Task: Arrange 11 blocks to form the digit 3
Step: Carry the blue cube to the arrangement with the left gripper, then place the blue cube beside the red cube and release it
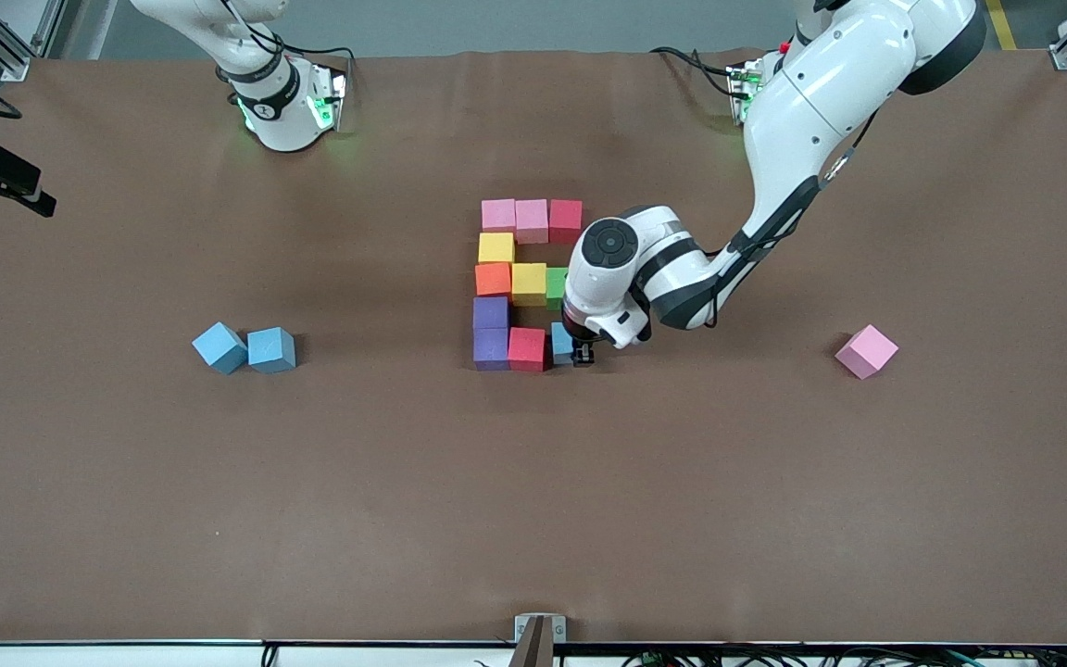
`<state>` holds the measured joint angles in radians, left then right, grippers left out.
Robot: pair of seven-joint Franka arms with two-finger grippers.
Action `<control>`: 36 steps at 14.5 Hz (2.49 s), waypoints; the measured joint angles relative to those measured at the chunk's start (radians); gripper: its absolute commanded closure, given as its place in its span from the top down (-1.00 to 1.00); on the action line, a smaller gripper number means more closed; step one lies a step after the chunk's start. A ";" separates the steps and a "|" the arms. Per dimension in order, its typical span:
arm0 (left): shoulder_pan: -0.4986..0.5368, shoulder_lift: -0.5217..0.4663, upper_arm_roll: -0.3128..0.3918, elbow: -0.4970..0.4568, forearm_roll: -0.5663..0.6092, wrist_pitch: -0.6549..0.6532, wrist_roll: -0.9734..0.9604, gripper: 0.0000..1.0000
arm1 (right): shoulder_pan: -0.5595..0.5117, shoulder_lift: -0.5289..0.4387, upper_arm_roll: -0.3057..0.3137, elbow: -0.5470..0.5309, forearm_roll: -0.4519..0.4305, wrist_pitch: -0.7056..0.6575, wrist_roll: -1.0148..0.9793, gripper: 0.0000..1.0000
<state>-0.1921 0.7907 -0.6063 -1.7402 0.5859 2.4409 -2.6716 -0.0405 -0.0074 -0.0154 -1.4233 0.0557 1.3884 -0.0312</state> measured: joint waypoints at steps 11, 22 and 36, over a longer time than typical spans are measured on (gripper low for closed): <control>-0.034 -0.005 0.030 0.007 0.000 0.010 -0.021 -0.73 | 0.000 0.000 0.000 0.000 0.000 0.000 0.000 1.00; -0.072 -0.006 0.060 0.024 0.000 0.012 -0.038 -0.73 | 0.000 0.001 0.000 0.000 0.000 0.000 0.000 1.00; -0.109 -0.005 0.086 0.039 0.000 0.014 -0.038 -0.68 | 0.000 0.001 0.000 0.000 0.000 0.000 0.000 1.00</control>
<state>-0.3007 0.7861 -0.5203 -1.7014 0.5860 2.4551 -2.7093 -0.0405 -0.0067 -0.0154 -1.4233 0.0557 1.3884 -0.0313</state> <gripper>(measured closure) 0.449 0.000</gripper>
